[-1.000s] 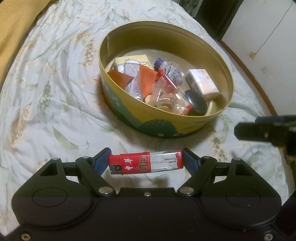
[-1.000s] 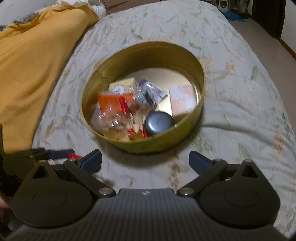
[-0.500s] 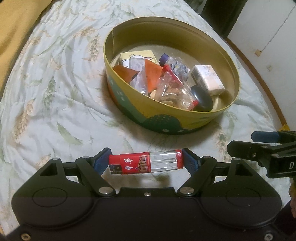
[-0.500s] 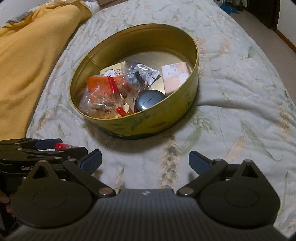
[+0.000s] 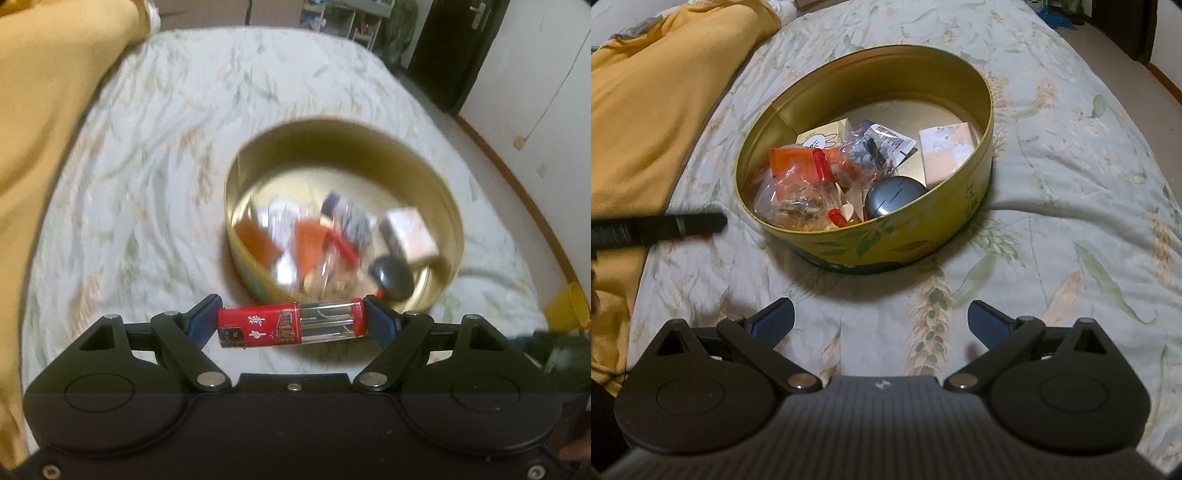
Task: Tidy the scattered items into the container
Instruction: 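Carry the red lighter over the tin and open the left gripper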
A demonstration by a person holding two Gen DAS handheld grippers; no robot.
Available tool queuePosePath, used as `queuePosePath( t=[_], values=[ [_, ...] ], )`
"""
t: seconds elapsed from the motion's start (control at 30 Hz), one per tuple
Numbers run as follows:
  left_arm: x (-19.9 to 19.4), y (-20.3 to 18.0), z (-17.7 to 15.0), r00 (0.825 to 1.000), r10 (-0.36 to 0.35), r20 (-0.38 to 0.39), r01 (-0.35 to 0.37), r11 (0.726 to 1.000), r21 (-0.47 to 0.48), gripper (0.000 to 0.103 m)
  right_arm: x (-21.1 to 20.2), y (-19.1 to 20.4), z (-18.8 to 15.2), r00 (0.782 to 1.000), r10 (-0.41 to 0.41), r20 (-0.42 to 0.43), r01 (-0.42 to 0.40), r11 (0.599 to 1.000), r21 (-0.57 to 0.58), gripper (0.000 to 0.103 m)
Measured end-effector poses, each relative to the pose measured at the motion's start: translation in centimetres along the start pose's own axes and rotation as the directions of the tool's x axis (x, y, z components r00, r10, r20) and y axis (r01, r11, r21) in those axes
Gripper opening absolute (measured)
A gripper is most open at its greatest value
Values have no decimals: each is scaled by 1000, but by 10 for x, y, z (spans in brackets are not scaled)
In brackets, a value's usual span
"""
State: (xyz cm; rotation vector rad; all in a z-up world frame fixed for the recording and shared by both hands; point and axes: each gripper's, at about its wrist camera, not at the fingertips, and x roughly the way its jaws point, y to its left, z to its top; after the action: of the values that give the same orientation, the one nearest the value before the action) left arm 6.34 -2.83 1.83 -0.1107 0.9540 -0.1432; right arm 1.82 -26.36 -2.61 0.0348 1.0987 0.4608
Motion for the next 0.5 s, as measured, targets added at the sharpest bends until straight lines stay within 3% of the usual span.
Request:
queuePosePath(
  t=[0.27,0.5],
  values=[
    [-3,-15,46,998,2,59,-4,1000,29,80,1,-4,1,1000,22,-10,-21,1000,19,103],
    [22,-32,80,998,25,64,-29,998,52,80,5,-8,5,999,45,-21,-44,998,37,103]
  ],
)
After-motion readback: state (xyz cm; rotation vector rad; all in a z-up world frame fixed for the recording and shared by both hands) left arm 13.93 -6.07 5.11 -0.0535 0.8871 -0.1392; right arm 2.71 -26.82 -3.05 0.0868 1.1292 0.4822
